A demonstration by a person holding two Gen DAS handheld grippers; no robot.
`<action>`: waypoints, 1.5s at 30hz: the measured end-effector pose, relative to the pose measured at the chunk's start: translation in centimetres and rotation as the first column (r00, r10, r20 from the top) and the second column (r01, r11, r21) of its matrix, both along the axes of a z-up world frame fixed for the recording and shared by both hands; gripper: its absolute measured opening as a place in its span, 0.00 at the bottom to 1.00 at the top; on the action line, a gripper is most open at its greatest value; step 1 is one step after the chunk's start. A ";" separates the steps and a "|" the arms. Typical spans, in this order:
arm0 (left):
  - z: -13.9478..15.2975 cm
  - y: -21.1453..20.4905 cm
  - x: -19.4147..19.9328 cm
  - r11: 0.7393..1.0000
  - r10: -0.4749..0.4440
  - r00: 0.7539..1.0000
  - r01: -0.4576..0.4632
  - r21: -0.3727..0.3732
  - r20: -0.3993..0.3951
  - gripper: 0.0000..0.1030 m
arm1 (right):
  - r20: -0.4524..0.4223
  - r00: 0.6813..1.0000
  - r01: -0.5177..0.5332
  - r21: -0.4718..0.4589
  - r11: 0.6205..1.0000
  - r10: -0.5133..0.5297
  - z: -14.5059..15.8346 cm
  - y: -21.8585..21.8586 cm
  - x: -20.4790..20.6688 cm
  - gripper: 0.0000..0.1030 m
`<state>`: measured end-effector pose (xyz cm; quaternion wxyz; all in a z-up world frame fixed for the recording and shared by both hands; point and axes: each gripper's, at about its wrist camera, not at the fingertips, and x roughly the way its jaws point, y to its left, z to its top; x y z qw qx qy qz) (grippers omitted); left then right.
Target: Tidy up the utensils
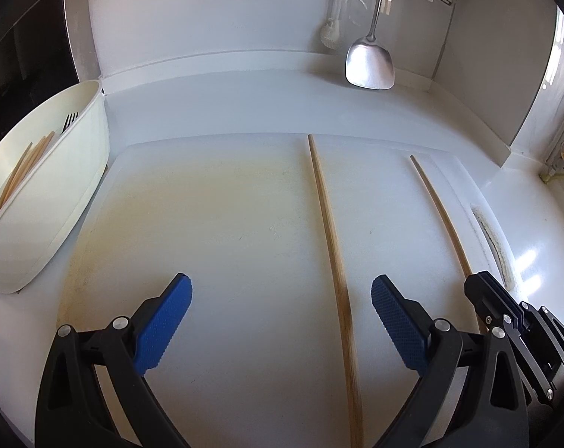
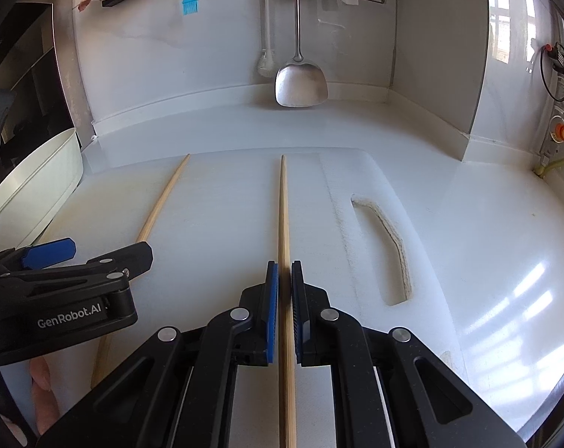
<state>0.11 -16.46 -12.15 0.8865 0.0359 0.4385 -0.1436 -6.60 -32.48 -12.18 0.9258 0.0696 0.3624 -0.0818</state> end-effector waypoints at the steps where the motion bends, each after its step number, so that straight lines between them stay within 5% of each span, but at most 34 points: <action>1: 0.0 -0.1 0.0 1.000 0.000 1.000 0.000 0.005 0.003 0.93 | -0.001 1.000 -0.003 0.001 1.000 0.003 0.0 0.0 0.1 0.07; 9: -0.3 -1.0 0.2 0.999 -0.003 1.000 0.001 0.040 0.030 0.92 | -0.012 0.999 -0.030 -0.011 0.999 0.030 0.0 0.0 0.9 0.18; 15: 0.0 -1.1 0.2 0.999 -0.004 0.999 0.003 0.040 0.038 0.79 | -0.006 1.000 -0.026 0.017 1.000 0.026 0.0 -0.5 1.0 0.21; 23: 0.5 -1.5 -0.8 0.999 -0.040 0.997 0.038 0.034 0.066 0.35 | -0.013 0.999 -0.045 -0.024 0.999 0.045 0.1 0.0 0.9 0.18; 25: 0.5 -1.6 -1.0 0.999 -0.049 0.997 0.047 0.024 0.063 0.23 | -0.013 0.999 -0.047 -0.031 0.998 0.047 0.1 0.1 0.9 0.06; 27: 0.6 -1.6 -1.2 0.998 -0.053 0.997 0.052 0.016 0.056 0.07 | -0.010 0.999 -0.049 -0.021 0.999 0.049 0.1 -0.1 0.8 0.06; 37: 1.7 -0.3 -1.7 0.999 -0.035 0.999 0.036 -0.030 0.005 0.07 | -0.012 0.999 -0.045 0.064 0.997 0.045 0.9 -0.9 0.0 0.06; 45: 6.9 2.0 -3.2 0.998 -0.004 1.000 0.004 -0.055 -0.008 0.07 | 0.015 0.995 -0.100 0.094 0.991 0.099 5.8 -0.1 -1.4 0.06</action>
